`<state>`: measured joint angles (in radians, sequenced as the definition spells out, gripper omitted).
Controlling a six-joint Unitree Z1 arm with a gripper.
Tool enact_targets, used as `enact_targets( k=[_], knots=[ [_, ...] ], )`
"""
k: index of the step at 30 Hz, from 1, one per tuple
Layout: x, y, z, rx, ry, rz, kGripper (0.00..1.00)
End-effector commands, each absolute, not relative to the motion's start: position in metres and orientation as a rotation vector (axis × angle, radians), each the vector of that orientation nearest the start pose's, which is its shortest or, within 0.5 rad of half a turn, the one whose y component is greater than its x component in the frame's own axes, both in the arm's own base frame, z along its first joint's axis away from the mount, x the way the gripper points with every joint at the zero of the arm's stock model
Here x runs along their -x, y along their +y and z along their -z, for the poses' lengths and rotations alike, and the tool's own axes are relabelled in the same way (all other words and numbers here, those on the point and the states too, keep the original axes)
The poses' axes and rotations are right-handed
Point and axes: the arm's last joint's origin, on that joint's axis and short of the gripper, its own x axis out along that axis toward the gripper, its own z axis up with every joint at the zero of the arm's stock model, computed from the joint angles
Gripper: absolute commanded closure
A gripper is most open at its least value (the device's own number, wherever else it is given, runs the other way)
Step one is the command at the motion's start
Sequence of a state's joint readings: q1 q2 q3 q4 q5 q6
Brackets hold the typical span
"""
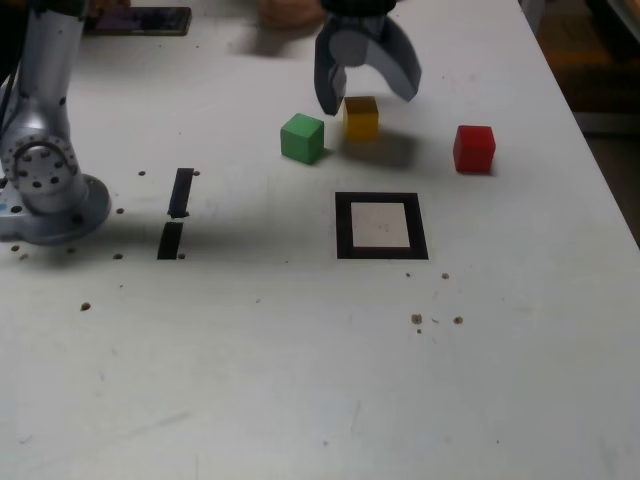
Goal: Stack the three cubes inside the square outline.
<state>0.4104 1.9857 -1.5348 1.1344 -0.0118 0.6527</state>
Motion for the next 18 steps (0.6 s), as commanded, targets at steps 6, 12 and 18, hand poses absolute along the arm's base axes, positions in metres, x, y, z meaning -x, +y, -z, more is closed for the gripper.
enact_targets(
  k=[6,12,18],
  knots=[
    [-0.345,0.097,-0.311,-0.220,1.500,0.182,0.06],
    [-0.374,0.057,-0.326,-0.232,1.493,0.201,0.07],
    [-0.406,0.036,-0.312,-0.205,1.531,0.197,0.07]
  ],
)
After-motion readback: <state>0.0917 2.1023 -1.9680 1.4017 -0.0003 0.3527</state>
